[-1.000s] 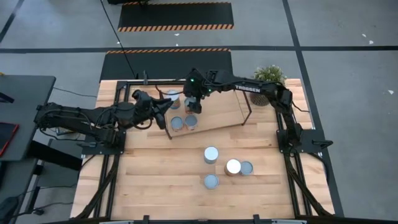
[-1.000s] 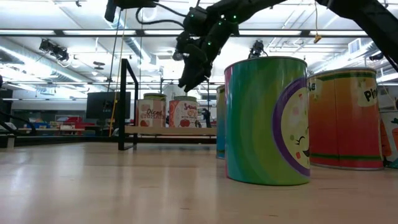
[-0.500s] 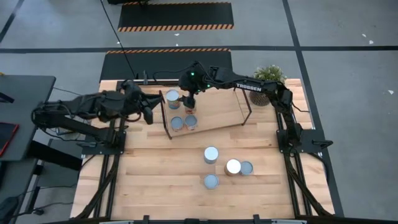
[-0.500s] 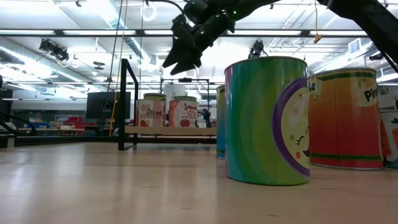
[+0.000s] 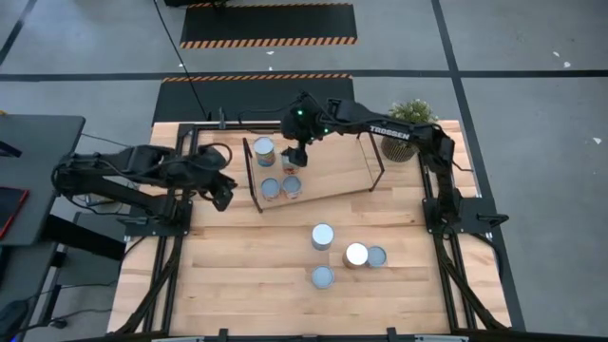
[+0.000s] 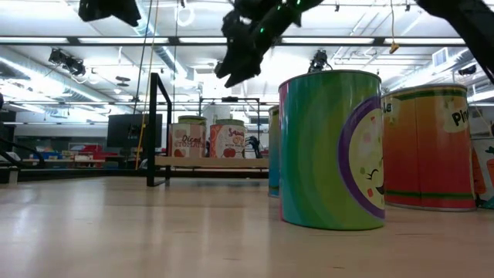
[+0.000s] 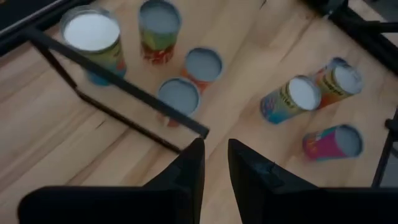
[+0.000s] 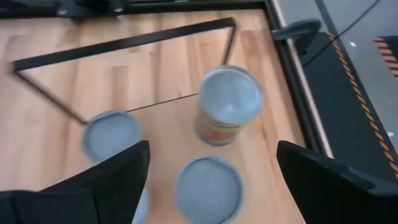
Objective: Pick and place cans onto a shelf
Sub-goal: Put the canned spaghetti sauce on the shelf
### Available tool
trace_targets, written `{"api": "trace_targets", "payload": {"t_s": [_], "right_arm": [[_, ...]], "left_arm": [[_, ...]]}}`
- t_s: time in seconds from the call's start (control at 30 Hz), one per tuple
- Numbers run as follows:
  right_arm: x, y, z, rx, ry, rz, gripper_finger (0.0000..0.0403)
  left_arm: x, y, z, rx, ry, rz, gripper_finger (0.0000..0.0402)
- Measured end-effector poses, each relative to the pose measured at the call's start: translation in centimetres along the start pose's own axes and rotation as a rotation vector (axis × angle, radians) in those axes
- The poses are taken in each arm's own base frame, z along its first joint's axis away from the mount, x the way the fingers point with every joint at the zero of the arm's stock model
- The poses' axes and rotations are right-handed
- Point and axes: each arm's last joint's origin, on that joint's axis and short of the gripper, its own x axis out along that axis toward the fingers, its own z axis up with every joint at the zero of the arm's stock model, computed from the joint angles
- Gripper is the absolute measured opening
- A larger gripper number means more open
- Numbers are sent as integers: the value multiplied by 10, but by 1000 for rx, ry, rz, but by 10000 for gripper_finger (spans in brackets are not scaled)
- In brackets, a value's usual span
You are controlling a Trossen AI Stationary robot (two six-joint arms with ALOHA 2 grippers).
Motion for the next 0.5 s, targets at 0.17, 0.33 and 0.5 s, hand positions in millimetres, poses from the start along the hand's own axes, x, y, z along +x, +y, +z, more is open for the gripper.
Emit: {"api": "trace_targets", "payload": {"t_s": [0.17,0.33,0.5], "right_arm": [[-7,33,-1,-67,77,49,359],[1,76,-10,-148,160,113,359],[1,103,-23,-197,233,69,352]], "left_arm": [[7,0,-5,21,36,36,77],[5,4,-9,35,63,64,77],[0,7,-10,29,57,43,77]]}}
